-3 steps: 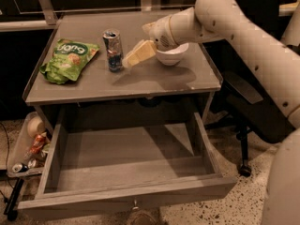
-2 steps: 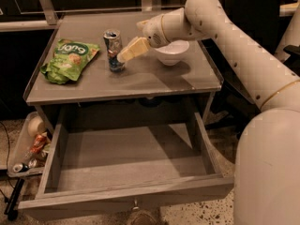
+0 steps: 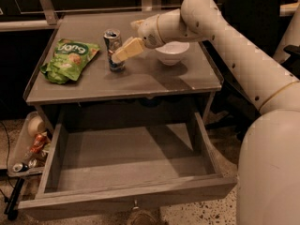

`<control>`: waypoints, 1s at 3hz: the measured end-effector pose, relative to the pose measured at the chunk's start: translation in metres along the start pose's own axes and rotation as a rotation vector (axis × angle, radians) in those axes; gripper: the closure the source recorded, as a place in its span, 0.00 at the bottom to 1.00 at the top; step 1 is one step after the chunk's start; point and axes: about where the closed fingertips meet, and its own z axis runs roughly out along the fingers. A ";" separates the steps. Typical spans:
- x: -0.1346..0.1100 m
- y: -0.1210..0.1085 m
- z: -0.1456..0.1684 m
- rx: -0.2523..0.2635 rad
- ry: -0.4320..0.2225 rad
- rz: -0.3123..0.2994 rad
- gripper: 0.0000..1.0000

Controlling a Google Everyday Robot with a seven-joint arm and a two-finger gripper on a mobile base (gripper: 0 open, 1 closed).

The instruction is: Place redbull can into top drawer

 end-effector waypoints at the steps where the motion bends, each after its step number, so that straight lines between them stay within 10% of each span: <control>1: -0.018 0.016 0.027 -0.046 -0.024 -0.012 0.00; 3: -0.018 0.016 0.027 -0.046 -0.024 -0.012 0.18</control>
Offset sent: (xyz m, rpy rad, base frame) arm -0.0065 0.0464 0.0089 0.0277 -0.0035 0.0641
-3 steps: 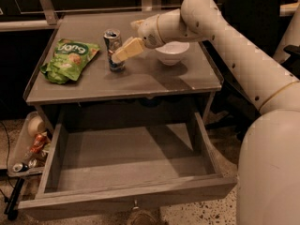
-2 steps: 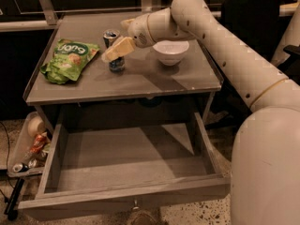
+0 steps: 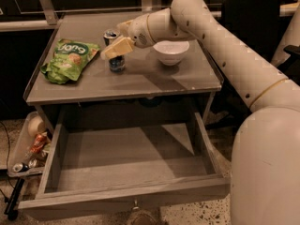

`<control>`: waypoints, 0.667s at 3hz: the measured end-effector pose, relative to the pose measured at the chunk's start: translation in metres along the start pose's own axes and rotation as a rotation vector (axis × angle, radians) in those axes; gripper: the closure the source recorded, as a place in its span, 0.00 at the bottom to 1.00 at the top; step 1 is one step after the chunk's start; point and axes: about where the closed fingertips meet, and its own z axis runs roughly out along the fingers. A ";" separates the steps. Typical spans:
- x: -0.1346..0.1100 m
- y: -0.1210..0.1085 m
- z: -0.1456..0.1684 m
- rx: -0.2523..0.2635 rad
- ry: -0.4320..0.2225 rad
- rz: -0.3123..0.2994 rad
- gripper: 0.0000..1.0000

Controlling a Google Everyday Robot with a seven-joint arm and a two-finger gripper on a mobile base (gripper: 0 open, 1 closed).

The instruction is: Place redbull can into top drawer

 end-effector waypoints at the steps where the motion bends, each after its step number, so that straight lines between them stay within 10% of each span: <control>1: 0.000 0.000 0.000 0.000 0.000 0.000 0.42; 2: 0.000 0.000 0.000 0.000 0.000 0.000 0.64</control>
Offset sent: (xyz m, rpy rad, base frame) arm 0.0000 0.0000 0.0000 0.0000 0.0000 0.0000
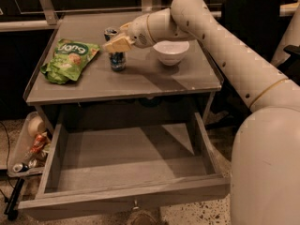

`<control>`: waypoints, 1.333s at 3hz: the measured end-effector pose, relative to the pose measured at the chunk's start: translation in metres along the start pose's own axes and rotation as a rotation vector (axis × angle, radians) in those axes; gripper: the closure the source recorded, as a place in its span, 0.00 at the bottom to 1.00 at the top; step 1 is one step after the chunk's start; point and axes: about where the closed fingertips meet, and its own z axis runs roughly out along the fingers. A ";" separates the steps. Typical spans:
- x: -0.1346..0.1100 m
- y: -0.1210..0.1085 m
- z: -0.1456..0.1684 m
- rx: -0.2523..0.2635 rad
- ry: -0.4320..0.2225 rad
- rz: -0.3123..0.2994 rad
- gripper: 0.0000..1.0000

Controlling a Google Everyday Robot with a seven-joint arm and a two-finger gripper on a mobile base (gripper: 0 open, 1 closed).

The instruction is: Place redbull can into top drawer

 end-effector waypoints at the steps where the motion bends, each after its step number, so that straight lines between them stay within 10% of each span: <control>1: 0.000 0.000 0.000 0.000 0.000 0.000 0.88; 2: -0.006 0.006 -0.014 0.045 0.004 -0.011 1.00; 4: -0.039 0.056 -0.103 0.291 -0.006 0.040 1.00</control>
Offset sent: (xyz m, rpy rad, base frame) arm -0.0281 -0.0304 0.0325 -0.0192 -0.0812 -0.1190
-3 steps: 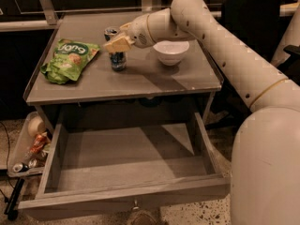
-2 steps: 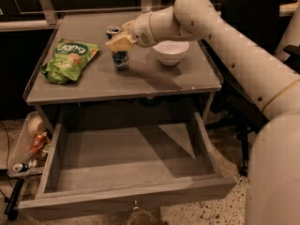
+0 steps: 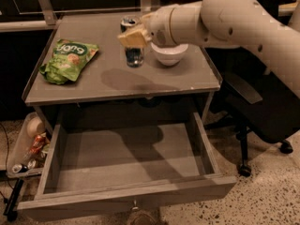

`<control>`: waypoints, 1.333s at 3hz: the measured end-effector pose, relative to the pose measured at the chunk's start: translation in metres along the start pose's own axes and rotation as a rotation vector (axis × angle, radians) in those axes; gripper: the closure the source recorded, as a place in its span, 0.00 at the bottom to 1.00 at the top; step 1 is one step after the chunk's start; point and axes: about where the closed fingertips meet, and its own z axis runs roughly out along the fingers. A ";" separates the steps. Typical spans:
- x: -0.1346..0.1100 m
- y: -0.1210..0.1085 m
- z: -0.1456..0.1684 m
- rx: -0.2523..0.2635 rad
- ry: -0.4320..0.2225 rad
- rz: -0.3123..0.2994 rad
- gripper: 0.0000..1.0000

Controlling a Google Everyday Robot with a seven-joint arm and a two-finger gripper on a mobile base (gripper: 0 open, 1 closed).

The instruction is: Place redbull can into top drawer

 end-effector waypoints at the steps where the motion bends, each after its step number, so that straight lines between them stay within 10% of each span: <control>1: 0.023 0.033 -0.032 0.058 0.014 0.065 1.00; 2: 0.069 0.046 -0.041 0.059 0.074 0.107 1.00; 4: 0.077 0.065 -0.057 0.103 0.103 0.117 1.00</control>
Offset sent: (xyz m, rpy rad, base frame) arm -0.0400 -0.0138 -0.0123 0.0199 0.0281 -0.0685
